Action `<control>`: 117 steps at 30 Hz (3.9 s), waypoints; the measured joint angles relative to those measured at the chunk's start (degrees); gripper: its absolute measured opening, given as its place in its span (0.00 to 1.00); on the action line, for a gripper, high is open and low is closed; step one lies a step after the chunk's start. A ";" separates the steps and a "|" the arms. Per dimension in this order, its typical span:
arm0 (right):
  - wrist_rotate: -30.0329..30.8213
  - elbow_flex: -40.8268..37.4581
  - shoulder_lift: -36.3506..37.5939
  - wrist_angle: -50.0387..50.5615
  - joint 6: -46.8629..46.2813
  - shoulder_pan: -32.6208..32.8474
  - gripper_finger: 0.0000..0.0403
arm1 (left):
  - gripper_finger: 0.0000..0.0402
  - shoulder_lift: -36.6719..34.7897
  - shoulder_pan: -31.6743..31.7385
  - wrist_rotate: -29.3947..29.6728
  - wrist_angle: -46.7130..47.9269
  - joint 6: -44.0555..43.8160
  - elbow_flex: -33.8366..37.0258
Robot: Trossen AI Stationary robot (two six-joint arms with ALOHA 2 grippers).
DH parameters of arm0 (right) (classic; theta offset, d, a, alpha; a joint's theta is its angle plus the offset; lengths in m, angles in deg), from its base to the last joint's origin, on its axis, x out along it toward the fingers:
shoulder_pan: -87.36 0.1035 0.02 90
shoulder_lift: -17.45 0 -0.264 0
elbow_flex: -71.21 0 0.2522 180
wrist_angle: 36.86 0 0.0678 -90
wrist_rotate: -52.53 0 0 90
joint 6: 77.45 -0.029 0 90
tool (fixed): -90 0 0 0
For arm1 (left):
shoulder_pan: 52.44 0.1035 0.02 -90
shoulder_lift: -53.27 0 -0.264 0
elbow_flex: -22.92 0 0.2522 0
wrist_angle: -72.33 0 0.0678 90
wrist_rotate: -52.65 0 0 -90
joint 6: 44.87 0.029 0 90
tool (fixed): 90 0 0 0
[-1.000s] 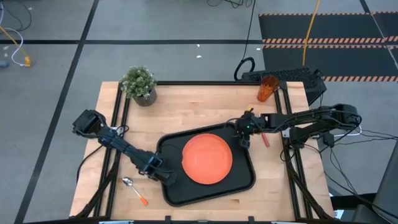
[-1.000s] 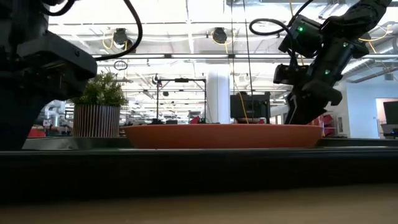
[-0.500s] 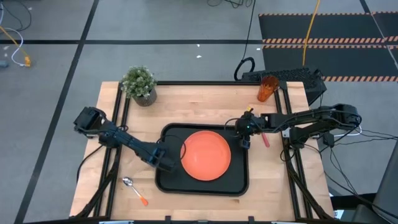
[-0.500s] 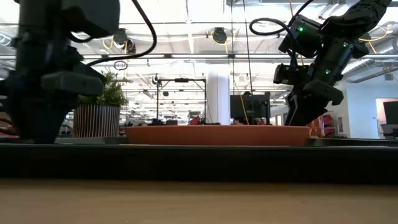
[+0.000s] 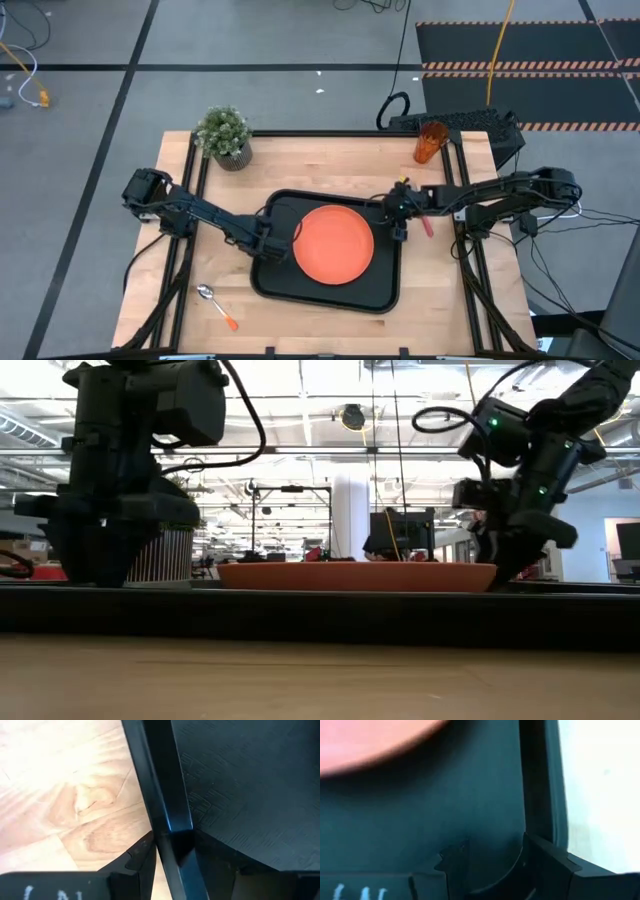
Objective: Pick and place plate/cup/fork/spoon on tray
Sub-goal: Adjust the black tray on the table
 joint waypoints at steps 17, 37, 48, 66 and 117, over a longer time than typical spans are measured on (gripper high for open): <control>10.82 -0.42 0.00 -8.31 4.51 -0.56 0.44 | 0.34 0.07 0.04 -1.20 -0.08 -11.06 0.08; 7.70 -2.37 0.05 -12.74 7.69 -6.91 0.44 | 0.34 0.07 -0.30 0.77 -0.16 -10.44 0.04; -1.20 -2.43 3.80 -7.21 8.23 -6.36 0.44 | 0.34 0.07 -0.92 1.97 -0.01 -10.27 0.00; 10.64 -2.48 -3.06 -14.93 12.29 -7.61 0.44 | 0.34 0.04 -0.93 3.23 0.10 -8.88 0.00; 4.52 -2.41 -8.09 -26.61 10.82 -15.52 0.44 | 0.34 0.07 -4.52 10.79 0.97 -13.90 0.00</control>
